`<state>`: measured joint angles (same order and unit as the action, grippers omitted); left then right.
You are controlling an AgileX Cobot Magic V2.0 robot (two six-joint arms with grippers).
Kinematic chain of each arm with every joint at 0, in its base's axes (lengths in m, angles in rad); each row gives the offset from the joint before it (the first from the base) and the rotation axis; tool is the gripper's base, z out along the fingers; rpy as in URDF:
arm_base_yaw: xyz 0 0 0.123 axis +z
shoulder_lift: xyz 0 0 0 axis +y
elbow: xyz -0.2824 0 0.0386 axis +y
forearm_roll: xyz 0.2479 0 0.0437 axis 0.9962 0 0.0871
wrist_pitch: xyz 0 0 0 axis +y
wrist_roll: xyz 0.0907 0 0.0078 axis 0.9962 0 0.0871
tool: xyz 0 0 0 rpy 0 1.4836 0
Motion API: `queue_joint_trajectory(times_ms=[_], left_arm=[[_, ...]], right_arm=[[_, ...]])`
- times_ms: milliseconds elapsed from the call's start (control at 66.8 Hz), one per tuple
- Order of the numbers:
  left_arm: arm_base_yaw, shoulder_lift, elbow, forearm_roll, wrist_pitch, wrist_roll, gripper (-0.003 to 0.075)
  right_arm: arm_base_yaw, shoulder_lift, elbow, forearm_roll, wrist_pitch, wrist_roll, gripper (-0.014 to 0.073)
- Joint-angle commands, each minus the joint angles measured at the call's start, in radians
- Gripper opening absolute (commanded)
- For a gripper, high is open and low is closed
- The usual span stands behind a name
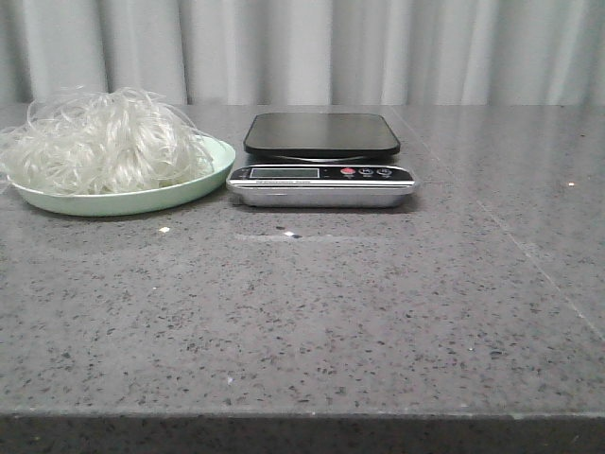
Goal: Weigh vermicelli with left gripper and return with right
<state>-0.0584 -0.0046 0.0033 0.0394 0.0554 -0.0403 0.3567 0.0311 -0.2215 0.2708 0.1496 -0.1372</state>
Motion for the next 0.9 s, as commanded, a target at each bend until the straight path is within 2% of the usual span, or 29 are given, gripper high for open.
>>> queue_joint_trajectory(times_ms=[0,703,793,883], left_arm=[[-0.017,-0.022,0.007,-0.004,-0.081,-0.013,0.0127],[-0.017,-0.022,0.007,-0.004,-0.081,-0.013,0.0127],[-0.017,-0.022,0.007,-0.004,-0.081,-0.013,0.0127],[-0.017,-0.022,0.007,-0.004,-0.081,-0.013,0.0127]], right_arm=[[-0.005,0.011,-0.028,-0.003,-0.069,-0.009,0.0166],[-0.005,0.011,-0.025,-0.008,-0.072,-0.009,0.0166],[-0.021,0.010,-0.012,-0.127,-0.087,-0.009,0.0166],[-0.084,0.010,0.029,-0.219,-0.130,-0.009,0.0166]])
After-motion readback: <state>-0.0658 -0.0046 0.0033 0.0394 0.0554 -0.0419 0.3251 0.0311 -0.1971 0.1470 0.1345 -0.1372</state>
